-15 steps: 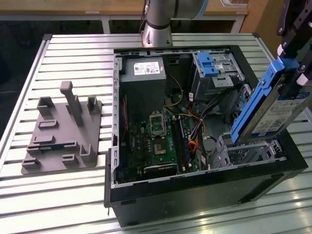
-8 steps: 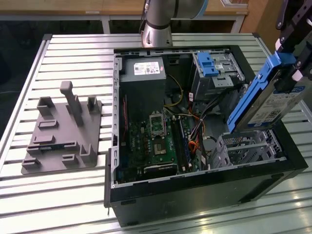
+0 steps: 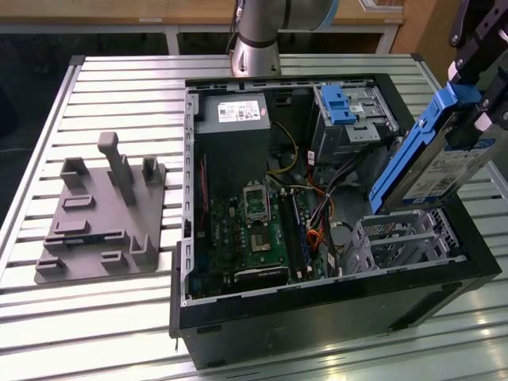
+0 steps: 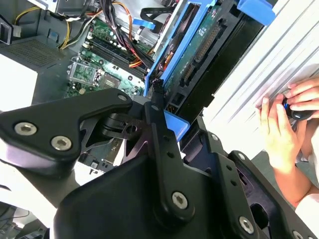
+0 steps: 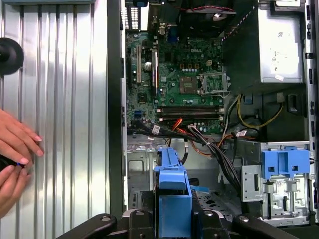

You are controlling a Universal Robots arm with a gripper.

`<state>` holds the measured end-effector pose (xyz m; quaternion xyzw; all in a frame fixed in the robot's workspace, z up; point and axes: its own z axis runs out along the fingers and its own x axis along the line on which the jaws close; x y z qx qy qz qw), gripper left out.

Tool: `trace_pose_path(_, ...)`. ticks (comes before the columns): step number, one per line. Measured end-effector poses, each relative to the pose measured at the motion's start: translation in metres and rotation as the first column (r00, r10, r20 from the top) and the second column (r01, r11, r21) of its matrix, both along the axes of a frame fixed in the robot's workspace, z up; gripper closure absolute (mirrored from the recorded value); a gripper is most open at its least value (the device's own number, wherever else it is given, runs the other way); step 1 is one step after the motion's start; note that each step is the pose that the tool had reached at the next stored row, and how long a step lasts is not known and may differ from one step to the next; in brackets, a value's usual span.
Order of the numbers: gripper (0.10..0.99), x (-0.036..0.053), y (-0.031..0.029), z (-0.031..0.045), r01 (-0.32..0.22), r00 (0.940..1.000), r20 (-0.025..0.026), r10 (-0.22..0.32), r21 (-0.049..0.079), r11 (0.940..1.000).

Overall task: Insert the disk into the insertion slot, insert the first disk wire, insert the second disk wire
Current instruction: 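Insert the disk into the insertion slot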

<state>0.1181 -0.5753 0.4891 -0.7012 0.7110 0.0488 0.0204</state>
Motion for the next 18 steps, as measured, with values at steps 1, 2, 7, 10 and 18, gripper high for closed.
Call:
trace_pose_path(1, 0.722, 0.0005, 0.0, 0.0001, 0.0, 1.0, 0.0, 0.0, 0.0, 1.0)
trace_pose_path(2, 0.722, 0.0009, 0.0001, 0.0001, 0.0, 1.0, 0.0001, 0.0, 0.0, 1.0)
trace_pose_path(7, 0.722, 0.0055, 0.0, -0.0009, -0.016, 0.9999, 0.0009, 0.016, 0.0, 0.9999)
trace_pose_path(10, 0.722, 0.009, 0.0, -0.0014, -0.038, 0.9993, 0.0009, 0.038, 0.0, 0.9993)
trace_pose_path(18, 0.722, 0.009, 0.0001, -0.002, -0.041, 0.9992, 0.0006, 0.041, -0.005, 0.9991)
